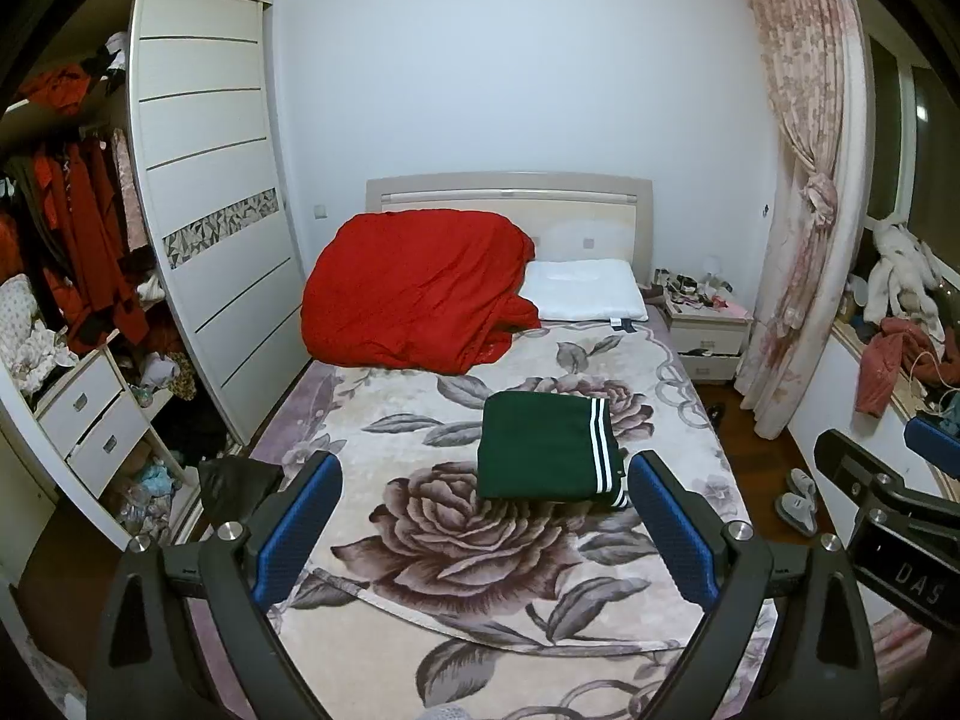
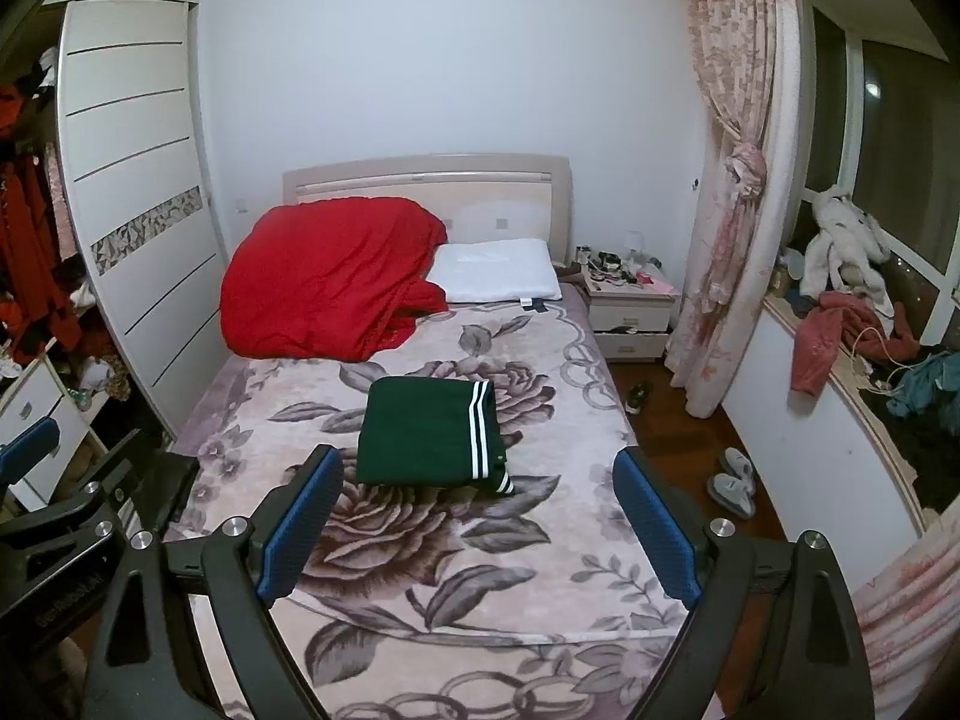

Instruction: Fold large clothes

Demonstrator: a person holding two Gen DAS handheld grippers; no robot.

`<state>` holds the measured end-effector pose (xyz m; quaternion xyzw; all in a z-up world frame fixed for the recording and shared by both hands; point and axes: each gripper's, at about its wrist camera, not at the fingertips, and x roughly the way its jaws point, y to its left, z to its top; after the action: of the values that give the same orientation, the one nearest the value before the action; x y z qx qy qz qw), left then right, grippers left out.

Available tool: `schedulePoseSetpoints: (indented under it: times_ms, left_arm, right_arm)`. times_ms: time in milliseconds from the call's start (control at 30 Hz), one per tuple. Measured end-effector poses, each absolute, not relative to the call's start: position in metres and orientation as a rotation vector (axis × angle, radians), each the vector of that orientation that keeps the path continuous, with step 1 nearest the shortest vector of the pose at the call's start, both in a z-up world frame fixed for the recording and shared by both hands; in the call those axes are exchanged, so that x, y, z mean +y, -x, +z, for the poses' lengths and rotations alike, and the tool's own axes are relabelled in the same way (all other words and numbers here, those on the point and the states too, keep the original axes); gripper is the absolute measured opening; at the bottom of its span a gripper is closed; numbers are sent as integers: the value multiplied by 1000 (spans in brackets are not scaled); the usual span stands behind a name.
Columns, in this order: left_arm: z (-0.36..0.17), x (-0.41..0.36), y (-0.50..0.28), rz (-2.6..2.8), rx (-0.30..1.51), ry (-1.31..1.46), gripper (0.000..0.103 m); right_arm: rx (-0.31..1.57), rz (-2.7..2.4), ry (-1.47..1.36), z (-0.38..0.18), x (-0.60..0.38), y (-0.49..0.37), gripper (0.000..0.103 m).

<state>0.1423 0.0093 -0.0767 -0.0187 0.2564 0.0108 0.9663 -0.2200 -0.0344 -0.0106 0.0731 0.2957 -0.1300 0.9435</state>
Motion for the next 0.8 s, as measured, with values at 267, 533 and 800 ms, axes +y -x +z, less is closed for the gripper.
schedulePoseSetpoints:
  times_ms: [267,533,800]
  left_arm:
    - [-76,10,-143,19,527,39,97]
    - [-74,5,-147,14,549,43,97]
    - [-75,6,-147,18,549,44,97]
  right_arm:
    - [610,-257,-146,-10,-34,210,94]
    - [624,-249,-143,-12,-33,205,94]
    - [627,-246,-142,-15,-36,203,94]
